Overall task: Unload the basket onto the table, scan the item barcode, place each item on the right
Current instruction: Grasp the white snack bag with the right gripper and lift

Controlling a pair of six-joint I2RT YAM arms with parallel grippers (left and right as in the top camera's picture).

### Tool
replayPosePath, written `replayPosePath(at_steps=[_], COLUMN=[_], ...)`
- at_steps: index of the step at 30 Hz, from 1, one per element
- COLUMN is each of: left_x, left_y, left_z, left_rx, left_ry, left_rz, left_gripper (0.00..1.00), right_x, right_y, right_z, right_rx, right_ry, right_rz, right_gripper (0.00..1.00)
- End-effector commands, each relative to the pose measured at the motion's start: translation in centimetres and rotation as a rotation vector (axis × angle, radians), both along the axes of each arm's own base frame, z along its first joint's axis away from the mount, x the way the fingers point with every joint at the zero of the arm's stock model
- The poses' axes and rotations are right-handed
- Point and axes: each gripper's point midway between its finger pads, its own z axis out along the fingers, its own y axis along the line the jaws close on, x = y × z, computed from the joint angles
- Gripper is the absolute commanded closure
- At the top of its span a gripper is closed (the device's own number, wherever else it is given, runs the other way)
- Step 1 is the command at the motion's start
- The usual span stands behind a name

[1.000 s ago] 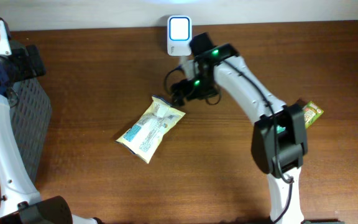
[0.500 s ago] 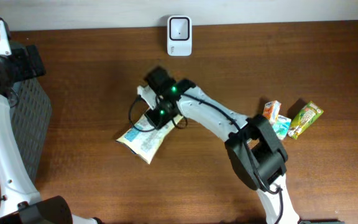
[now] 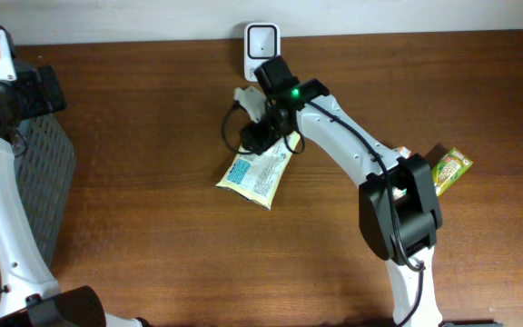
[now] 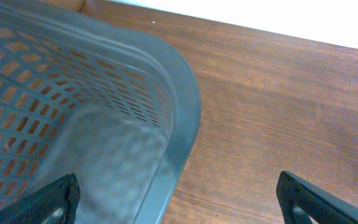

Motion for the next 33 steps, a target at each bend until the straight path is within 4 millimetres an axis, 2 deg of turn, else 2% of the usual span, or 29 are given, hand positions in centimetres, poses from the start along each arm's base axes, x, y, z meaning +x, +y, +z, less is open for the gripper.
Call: replayPosePath(at_steps=[1,3,5,7,8,10,14,15,17,19,23,26,28,30,31,33], left_x=[-0.4,-0.4,-0.4,-0.4,-0.4,-0.4,-0.4,-0.4,-0.4,-0.4,-0.4,-0.4,-0.4,-0.4,-0.4,-0.4], left_y=[0.1,0.1,0.1,0.1,0.1,0.1,0.1,0.1,0.1,0.1,0.1,0.1,0.1,0.1,0.1,0.1], left_z=[1.0,1.0,1.0,1.0,1.0,1.0,1.0,1.0,1.0,1.0,1.0,1.0,1.0,1.0,1.0,1.0], left_rx=[0.022,0.022,0.022,0.022,0.022,0.022,0.022,0.022,0.022,0.022,0.022,0.022,0.022,0.022,0.022,0.022], left_ry=[-0.018,-0.018,-0.018,-0.018,-0.018,-0.018,-0.018,-0.018,-0.018,-0.018,-0.018,-0.018,-0.018,-0.018,-0.018,-0.018], left_rz=[-0.005,-0.005,-0.005,-0.005,-0.005,-0.005,-0.005,-0.006,-0.005,-0.005,-0.005,-0.005,-0.005,-0.006,-0.005,-0.005], left_gripper=[0.01,0.01,0.01,0.01,0.01,0.01,0.01,0.01,0.01,0.01,0.01,0.01,0.01,0.01,0.01,0.01], right_x=[-2.1,-3.5,-4.0,-5.6,-6.3,-7.2,-11.3,-12.1,-12.4,-11.4,-8.0,-5.2,-4.6,-4.9,-4.3,-2.4], right_y=[5.5,7.2,7.7,8.4,8.5,8.3,3.8,0.8,-2.1,-7.0,-11.8,-13.7,-13.1,-11.4,-12.1,-14.4], right_z=[2.9,1.9,-1.5,-4.5,-5.2,-5.5,-5.2,-5.2,-5.2,-4.9,-4.5,-3.1,-0.8,2.8,3.9,4.2], right_rx=[0.175,0.147,0.009,-0.040,-0.055,-0.078,-0.245,-0.360,-0.469,-0.629,-0.615,-0.523,-0.377,-0.119,-0.048,0.010], right_ry=[0.021,0.028,0.035,0.104,0.135,0.167,0.340,0.381,0.410,0.407,0.415,0.371,0.370,0.418,0.419,0.400], right_rz=[0.108,0.131,0.030,0.010,-0.002,-0.006,-0.025,-0.055,-0.121,-0.284,-0.480,-0.561,-0.482,-0.358,-0.371,-0.434], right_gripper=[0.46,0.46,0.46,0.46,0.46,0.46,0.46,0.46,0.44,0.44,0.44,0.44,0.43,0.40,0.37,0.29])
